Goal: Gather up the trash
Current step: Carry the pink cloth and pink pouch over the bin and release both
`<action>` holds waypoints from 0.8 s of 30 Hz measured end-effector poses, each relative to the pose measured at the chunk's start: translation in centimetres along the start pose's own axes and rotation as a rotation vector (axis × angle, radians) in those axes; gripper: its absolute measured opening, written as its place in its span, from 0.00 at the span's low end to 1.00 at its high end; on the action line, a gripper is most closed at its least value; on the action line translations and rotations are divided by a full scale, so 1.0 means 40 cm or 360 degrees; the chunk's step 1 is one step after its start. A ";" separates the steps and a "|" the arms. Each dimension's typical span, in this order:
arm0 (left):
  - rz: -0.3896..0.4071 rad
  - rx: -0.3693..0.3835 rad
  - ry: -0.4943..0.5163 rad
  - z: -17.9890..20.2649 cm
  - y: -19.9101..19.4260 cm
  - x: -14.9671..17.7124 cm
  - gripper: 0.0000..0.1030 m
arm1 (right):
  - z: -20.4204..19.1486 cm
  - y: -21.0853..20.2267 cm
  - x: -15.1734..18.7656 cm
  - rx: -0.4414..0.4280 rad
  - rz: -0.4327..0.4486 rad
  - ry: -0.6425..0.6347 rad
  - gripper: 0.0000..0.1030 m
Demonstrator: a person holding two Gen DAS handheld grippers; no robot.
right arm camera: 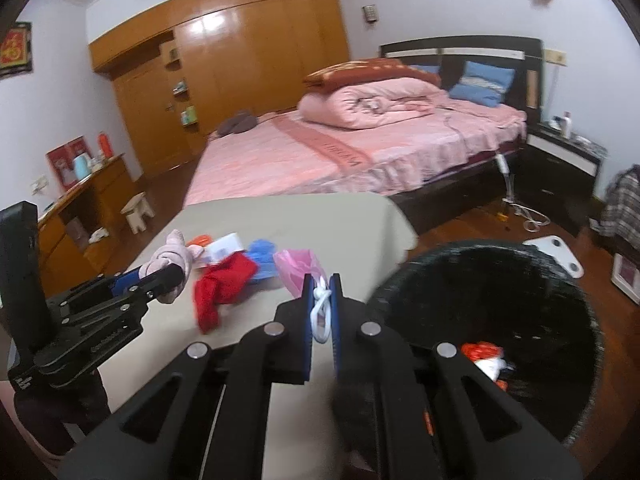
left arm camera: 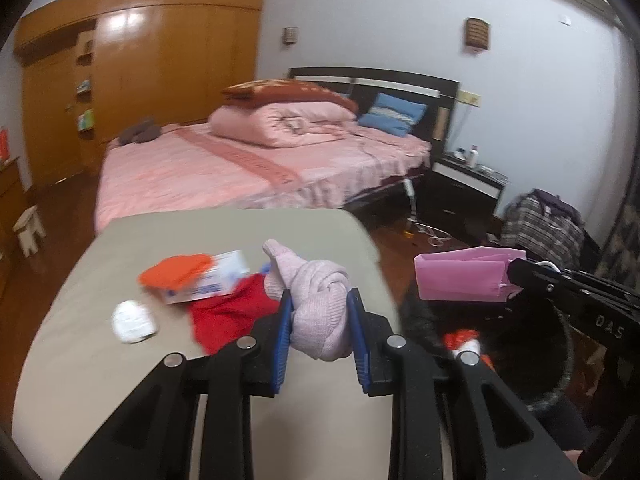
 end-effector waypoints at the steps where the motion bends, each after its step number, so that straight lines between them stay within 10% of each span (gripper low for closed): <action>1: 0.0007 0.0034 0.0019 0.026 0.008 -0.012 0.26 | 0.020 -0.009 -0.002 0.0019 0.0012 0.0013 0.07; 24: 0.0043 0.0433 0.0284 0.375 0.140 -0.117 0.26 | 0.379 -0.127 -0.017 0.0402 0.0170 0.0221 0.07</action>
Point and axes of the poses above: each gripper's, at about its wrist camera, not at the fingertips, and y roughly the way its jaws point, z to its right, x to its underside, the point moved 5 cm from there along y, roughly the way its jaws point, and after that the axes turned 14 degrees about y, right-handed, at the moved point
